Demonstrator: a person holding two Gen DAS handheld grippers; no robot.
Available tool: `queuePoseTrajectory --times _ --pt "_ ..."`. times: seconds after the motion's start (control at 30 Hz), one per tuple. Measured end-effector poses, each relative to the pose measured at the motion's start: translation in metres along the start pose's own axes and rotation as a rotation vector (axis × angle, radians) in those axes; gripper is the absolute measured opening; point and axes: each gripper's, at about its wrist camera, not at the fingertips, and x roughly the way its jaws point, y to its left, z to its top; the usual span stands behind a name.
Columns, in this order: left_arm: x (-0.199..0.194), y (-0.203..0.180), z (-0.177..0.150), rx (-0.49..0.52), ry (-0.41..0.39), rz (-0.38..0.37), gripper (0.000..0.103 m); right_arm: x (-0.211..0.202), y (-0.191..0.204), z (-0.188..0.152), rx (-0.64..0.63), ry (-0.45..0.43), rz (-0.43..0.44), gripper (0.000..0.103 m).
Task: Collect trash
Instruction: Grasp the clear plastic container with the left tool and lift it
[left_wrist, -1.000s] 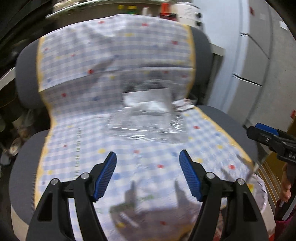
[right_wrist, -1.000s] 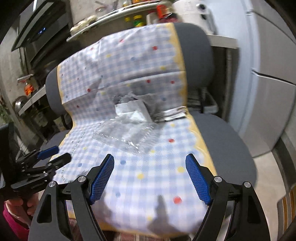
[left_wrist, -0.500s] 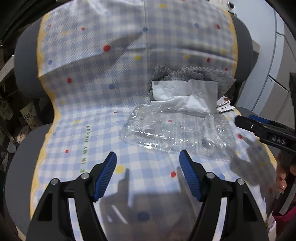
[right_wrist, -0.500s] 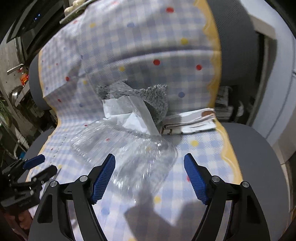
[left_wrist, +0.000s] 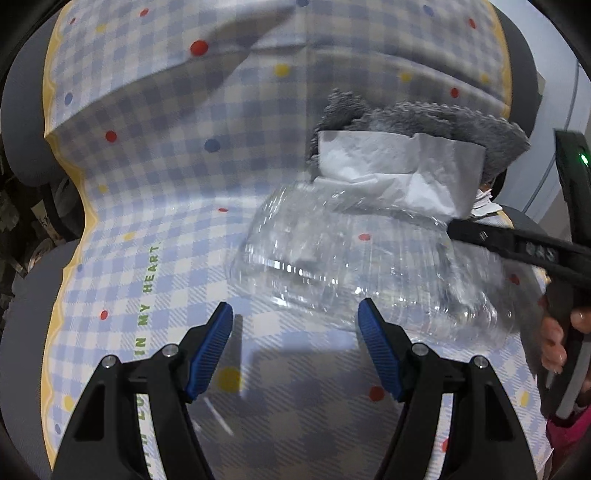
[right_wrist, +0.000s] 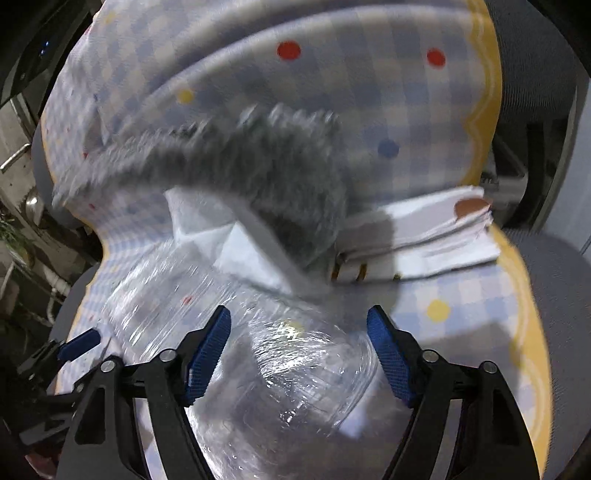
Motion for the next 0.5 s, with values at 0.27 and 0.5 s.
queuePoseTrajectory --times 0.27,0.5 --pt "-0.033 0.045 -0.004 -0.105 -0.052 0.059 0.068 -0.029 0.049 -0.045 -0.075 0.056 0.081 0.061" --pt "-0.078 0.082 -0.024 -0.176 -0.102 0.103 0.068 -0.044 0.126 -0.083 -0.204 0.100 0.201 0.051"
